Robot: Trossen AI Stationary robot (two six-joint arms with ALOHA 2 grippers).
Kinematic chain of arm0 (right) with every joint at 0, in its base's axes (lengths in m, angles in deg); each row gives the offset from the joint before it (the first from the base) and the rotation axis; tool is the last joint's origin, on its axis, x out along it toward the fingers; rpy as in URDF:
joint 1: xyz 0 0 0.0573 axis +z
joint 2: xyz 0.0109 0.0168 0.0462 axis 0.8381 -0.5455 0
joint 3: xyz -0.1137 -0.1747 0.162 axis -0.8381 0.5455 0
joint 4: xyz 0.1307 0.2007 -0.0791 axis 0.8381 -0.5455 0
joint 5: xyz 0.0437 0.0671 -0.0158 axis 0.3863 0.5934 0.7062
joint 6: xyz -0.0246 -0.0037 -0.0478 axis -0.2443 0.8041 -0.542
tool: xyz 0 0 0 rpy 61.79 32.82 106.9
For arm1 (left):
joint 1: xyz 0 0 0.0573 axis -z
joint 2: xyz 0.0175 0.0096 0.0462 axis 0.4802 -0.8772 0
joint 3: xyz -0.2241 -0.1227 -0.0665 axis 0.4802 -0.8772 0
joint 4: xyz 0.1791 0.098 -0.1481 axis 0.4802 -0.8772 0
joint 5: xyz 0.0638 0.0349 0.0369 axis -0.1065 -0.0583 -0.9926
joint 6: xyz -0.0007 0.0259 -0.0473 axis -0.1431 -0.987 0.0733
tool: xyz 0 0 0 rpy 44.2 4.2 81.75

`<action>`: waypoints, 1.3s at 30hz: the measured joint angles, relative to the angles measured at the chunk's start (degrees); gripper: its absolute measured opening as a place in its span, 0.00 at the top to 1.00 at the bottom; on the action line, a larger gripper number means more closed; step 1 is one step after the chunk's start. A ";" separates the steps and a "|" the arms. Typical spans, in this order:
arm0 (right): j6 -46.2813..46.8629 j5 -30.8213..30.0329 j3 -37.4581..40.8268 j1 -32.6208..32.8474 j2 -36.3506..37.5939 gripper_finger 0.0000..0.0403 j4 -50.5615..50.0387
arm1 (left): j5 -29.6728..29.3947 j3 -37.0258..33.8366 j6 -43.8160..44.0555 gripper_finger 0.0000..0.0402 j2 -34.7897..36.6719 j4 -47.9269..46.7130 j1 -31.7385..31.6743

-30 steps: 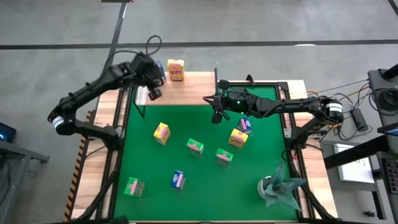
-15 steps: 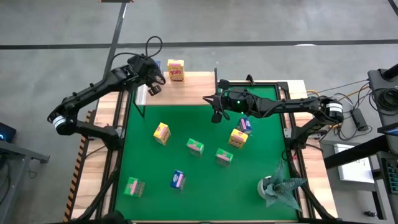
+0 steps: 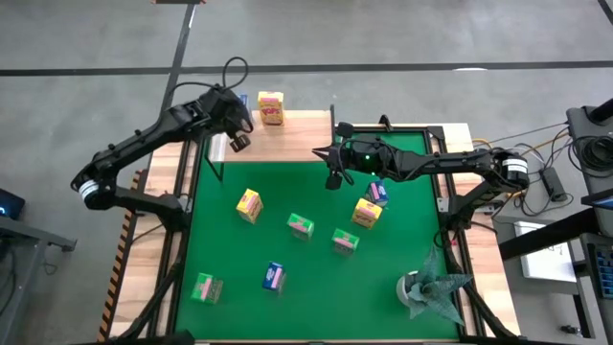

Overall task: Stack cereal on shelf
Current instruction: Put the middle blue cereal box on the shelf

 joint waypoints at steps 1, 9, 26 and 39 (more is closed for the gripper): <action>-0.01 0.00 0.01 0.00 0.00 0.98 -0.01 | 1.38 -0.02 0.61 0.91 0.18 0.00 0.02; 0.01 0.00 0.00 0.00 0.00 0.98 -0.02 | 9.16 -0.63 5.47 0.91 7.30 1.30 6.21; 4.13 0.04 0.00 0.02 0.00 0.98 -1.81 | -10.89 -27.90 2.19 0.91 17.02 33.96 6.85; 3.96 0.02 0.00 0.02 0.00 0.98 -2.07 | -11.50 -28.68 -0.16 0.91 7.68 38.55 0.59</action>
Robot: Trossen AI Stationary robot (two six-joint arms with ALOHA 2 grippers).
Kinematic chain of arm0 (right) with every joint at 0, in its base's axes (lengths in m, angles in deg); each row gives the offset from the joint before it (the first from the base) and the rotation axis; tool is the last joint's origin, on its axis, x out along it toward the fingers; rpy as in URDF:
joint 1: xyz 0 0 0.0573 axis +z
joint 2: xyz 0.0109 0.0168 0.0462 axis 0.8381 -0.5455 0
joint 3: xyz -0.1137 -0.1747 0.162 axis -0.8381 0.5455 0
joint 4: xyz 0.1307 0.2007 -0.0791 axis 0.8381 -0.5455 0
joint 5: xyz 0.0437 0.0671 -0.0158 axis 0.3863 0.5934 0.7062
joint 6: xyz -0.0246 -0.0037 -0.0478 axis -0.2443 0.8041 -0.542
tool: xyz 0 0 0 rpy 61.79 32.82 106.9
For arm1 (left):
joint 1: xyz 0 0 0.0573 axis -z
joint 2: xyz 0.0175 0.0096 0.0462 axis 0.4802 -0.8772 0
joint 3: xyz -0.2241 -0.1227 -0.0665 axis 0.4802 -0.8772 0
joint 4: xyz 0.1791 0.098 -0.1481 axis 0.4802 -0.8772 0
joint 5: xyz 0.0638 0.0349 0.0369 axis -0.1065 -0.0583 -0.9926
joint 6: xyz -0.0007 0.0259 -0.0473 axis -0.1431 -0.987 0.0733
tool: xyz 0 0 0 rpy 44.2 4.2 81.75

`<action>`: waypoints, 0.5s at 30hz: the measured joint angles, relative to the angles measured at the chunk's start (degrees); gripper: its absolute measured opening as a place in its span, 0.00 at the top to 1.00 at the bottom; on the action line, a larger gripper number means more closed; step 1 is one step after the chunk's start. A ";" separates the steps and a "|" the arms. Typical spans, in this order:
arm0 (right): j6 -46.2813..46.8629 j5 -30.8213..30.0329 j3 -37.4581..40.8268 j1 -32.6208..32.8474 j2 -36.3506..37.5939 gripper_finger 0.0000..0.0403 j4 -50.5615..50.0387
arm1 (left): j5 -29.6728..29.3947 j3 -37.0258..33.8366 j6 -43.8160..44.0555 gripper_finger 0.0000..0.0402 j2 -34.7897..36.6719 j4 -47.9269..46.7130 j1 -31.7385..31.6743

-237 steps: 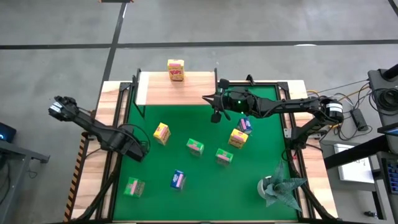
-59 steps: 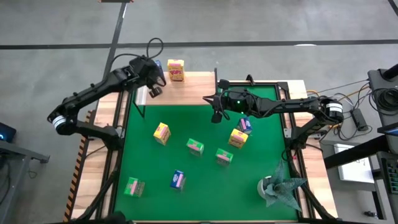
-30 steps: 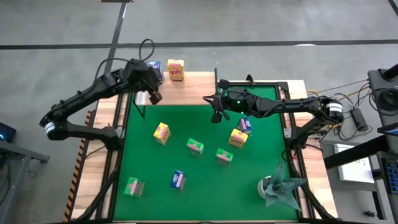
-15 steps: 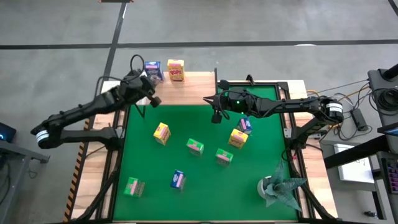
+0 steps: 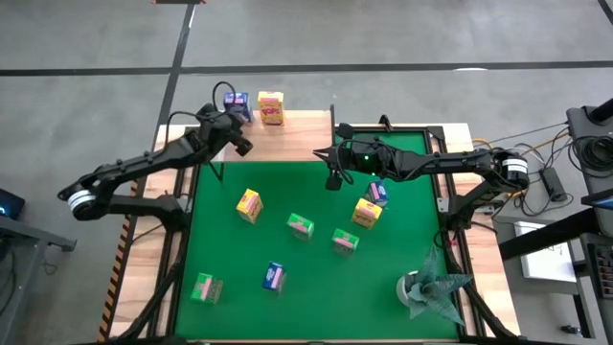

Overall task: Stack cereal on shelf
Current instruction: Put the middle blue cereal box on the shelf

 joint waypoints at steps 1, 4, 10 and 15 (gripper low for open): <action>-0.01 0.00 0.00 0.00 0.00 0.98 -0.02 | -0.06 0.23 0.11 0.91 -0.49 0.03 0.00; -0.04 0.00 0.00 0.00 0.00 0.98 -0.03 | 0.00 0.76 0.39 0.91 -1.58 0.23 0.05; -0.15 0.00 0.00 0.00 0.00 0.98 -0.08 | 0.01 0.90 1.52 0.91 -2.08 -0.26 0.04; -0.37 0.00 0.00 0.00 0.00 0.98 -0.16 | 0.12 0.90 2.70 0.91 -0.96 -0.38 0.13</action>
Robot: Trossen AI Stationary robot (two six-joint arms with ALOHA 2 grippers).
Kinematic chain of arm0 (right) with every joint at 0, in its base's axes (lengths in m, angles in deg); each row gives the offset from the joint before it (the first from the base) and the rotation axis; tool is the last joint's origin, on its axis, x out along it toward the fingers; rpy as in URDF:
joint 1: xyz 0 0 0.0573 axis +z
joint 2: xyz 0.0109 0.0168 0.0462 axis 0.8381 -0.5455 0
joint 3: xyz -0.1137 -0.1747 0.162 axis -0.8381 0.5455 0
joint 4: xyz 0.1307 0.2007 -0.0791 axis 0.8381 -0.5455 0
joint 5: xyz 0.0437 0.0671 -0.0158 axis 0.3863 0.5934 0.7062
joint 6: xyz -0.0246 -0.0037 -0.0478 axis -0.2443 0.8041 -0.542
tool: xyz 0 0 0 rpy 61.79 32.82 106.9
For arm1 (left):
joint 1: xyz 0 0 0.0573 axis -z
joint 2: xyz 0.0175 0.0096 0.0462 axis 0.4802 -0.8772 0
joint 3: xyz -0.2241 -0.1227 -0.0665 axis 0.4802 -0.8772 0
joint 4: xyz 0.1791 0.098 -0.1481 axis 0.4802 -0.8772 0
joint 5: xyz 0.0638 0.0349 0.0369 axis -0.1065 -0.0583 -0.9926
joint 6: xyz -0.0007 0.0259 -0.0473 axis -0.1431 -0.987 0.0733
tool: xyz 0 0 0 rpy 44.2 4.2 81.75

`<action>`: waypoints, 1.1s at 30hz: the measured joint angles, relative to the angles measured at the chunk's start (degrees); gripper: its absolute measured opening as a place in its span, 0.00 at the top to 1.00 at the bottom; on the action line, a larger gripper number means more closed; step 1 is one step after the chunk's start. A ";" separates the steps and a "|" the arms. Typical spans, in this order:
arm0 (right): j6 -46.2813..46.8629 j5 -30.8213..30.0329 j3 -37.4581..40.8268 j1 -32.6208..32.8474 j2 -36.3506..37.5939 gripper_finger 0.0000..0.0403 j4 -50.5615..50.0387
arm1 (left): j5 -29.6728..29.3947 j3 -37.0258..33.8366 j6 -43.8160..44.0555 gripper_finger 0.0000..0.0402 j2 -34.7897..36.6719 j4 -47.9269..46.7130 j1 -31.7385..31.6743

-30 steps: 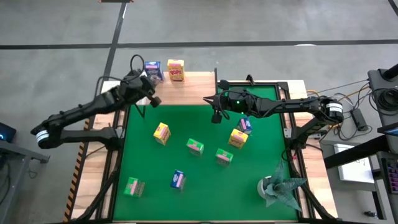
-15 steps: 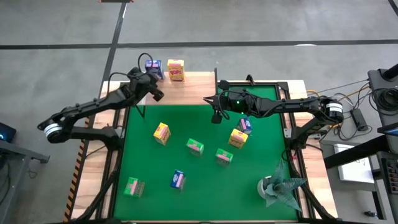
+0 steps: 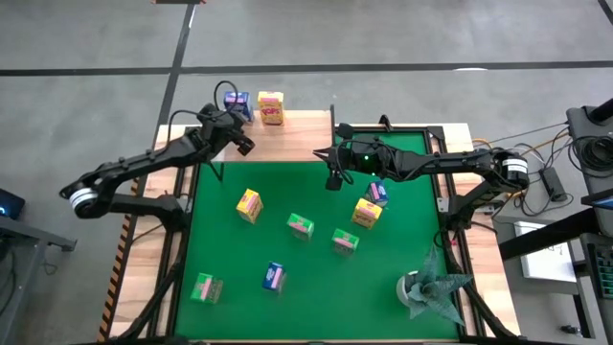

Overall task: Stack cereal on shelf
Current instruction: Put the middle blue cereal box on the shelf, then adjust the yellow cereal box on the shelf

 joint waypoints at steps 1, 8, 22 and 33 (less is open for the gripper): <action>-0.02 -0.02 0.00 0.00 0.00 0.98 -0.02 | 0.41 0.00 0.36 0.91 0.33 -0.11 0.02; -0.04 -0.02 0.00 0.00 0.00 0.98 -0.09 | 10.28 0.00 4.39 0.91 5.26 -0.80 2.80; 8.96 1.59 0.00 0.46 0.00 0.98 -2.67 | 20.76 -2.41 8.89 0.91 20.69 -2.96 28.35; 18.09 5.99 -0.13 7.88 0.00 0.98 -2.41 | 20.80 -11.10 4.56 0.91 30.33 -2.72 43.11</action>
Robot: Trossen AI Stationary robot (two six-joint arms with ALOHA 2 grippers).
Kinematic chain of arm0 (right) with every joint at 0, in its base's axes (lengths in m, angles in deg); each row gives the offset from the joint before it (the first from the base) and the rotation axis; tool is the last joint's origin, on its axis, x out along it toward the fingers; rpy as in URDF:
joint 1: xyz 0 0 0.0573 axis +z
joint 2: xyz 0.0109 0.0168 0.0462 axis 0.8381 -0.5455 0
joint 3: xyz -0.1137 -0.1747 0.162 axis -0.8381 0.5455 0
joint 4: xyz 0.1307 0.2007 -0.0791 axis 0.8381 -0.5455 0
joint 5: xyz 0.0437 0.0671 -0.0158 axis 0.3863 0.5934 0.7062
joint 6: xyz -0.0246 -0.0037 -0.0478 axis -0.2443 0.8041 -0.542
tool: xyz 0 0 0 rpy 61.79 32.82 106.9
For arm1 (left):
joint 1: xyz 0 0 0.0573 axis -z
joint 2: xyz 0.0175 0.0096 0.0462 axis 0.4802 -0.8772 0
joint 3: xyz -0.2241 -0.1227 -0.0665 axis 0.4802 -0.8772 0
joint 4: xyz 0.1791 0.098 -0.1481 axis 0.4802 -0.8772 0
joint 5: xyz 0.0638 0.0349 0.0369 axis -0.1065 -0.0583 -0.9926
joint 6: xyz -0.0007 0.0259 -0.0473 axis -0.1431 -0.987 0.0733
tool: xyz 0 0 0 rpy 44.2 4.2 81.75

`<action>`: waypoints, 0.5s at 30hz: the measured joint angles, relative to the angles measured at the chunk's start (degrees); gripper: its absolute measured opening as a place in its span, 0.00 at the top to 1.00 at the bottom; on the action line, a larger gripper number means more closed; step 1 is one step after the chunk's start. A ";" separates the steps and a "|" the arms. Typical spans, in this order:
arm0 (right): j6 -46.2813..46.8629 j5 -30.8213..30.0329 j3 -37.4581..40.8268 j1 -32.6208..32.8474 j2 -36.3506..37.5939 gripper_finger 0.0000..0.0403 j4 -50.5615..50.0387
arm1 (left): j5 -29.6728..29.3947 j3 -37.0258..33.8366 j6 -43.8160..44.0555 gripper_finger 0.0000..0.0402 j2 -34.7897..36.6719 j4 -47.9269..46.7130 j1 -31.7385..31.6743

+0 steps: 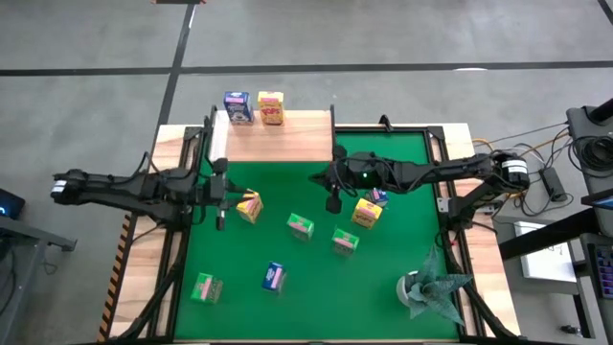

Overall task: Stack cereal on shelf
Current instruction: Adjust the yellow cereal box on the shelf

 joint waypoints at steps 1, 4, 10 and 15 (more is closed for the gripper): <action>0.76 -0.01 -0.27 0.82 0.00 0.98 -0.16 | 0.00 -0.62 0.02 0.91 0.47 -0.11 0.12; 2.78 -0.42 -1.35 3.21 0.00 0.98 -0.35 | -0.08 -1.77 -0.29 0.91 1.63 -0.26 0.10; 6.16 -0.48 -5.86 7.42 0.00 0.98 -5.85 | -0.28 -2.45 -3.36 0.91 2.83 -0.36 0.10; 9.20 -0.48 -10.67 9.64 0.00 0.98 -13.79 | -0.39 -2.45 -5.98 0.91 3.63 -0.32 0.06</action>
